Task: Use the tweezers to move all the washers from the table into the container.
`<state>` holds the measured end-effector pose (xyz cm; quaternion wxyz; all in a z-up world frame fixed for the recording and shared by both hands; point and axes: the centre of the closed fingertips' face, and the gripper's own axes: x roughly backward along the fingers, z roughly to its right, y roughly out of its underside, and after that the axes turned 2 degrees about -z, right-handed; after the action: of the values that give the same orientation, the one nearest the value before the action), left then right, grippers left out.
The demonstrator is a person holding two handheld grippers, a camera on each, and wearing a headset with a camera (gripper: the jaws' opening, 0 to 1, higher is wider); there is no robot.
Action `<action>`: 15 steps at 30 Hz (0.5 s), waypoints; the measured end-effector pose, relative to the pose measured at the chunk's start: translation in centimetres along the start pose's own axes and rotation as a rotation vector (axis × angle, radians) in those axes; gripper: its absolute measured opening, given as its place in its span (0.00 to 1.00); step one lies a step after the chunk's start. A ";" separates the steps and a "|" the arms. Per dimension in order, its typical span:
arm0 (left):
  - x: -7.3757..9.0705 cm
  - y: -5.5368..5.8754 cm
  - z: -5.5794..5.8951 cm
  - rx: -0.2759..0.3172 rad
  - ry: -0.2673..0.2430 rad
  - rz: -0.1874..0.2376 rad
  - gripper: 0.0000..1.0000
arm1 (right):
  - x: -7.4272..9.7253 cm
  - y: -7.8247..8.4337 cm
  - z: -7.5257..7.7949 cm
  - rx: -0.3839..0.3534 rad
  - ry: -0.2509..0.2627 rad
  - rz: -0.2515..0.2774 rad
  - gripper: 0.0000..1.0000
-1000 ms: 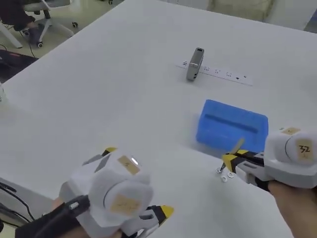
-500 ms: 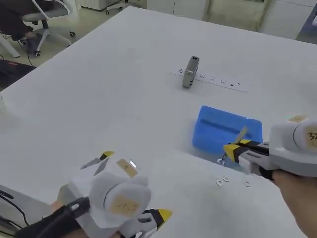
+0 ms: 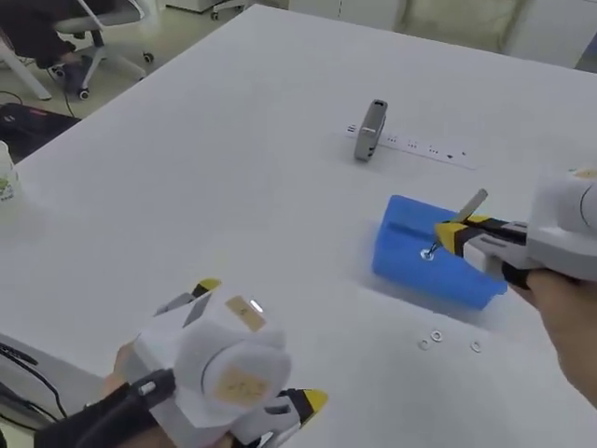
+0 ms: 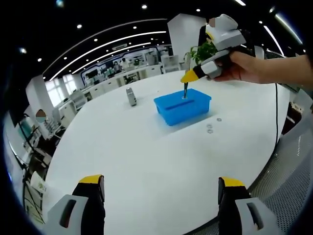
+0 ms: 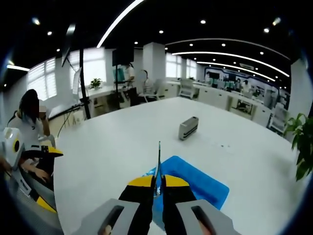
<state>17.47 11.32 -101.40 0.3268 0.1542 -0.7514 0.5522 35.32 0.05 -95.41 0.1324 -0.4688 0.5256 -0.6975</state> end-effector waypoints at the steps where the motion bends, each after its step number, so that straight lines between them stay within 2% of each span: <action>1: 0.0 0.1 0.0 -0.002 -0.001 -0.005 0.99 | -0.5 0.0 0.2 -0.001 0.000 -0.001 0.02; 5: -0.1 0.2 0.0 0.003 0.001 -0.014 0.98 | -2.1 0.6 0.7 -0.009 -0.008 -0.013 0.02; 8: -0.1 0.1 -0.1 0.011 0.000 -0.006 0.98 | -3.1 1.4 1.1 -0.015 -0.013 -0.022 0.02; 15: -0.1 0.2 -0.2 0.027 0.002 -0.009 0.97 | -4.4 2.8 1.6 -0.031 -0.018 -0.050 0.02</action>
<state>17.54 11.56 -101.57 0.3277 0.1613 -0.7429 0.5609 38.05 0.89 -100.01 0.1124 -0.4898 0.5234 -0.6881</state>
